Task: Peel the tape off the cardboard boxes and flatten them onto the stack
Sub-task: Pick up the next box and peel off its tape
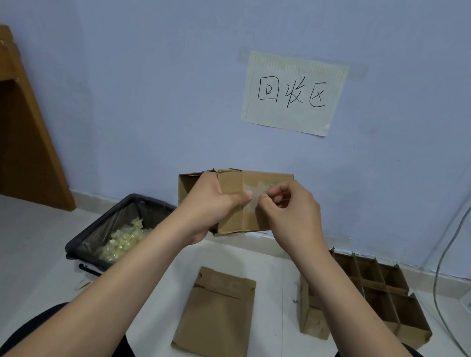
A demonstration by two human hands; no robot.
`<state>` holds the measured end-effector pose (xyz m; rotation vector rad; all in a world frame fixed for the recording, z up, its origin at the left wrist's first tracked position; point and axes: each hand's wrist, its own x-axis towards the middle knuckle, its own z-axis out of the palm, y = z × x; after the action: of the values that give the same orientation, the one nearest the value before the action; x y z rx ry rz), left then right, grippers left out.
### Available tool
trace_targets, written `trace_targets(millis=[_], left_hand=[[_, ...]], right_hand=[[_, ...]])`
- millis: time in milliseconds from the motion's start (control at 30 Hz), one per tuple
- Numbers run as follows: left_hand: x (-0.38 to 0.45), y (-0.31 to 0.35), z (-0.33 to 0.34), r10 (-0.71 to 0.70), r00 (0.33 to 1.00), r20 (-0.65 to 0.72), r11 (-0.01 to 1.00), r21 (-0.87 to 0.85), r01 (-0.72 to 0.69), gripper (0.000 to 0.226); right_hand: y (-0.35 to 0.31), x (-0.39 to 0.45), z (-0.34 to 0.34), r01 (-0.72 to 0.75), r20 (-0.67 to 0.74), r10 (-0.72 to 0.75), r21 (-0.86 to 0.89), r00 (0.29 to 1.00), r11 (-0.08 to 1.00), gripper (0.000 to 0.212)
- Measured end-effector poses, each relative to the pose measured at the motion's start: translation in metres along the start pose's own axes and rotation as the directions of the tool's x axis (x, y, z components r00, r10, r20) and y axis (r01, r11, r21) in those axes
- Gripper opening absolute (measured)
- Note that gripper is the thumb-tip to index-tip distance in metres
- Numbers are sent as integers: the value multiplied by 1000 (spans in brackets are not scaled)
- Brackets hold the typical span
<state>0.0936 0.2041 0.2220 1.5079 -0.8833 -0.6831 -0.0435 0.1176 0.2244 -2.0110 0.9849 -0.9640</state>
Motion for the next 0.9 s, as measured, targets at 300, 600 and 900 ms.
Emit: trace_targets(millis=[300, 600, 900], left_hand=[[-12, 13, -1, 36, 999, -31, 999, 17, -36, 23], [-12, 11, -1, 54, 999, -5, 998, 33, -53, 58], [-10, 13, 1, 51, 998, -28, 998, 35, -50, 68]], right_hand=[[2, 1, -9, 54, 54, -55, 19, 997, 998, 10], [2, 3, -6, 17, 56, -18, 14, 998, 1000, 9], [5, 5, -9, -15, 34, 13, 76, 999, 997, 5]])
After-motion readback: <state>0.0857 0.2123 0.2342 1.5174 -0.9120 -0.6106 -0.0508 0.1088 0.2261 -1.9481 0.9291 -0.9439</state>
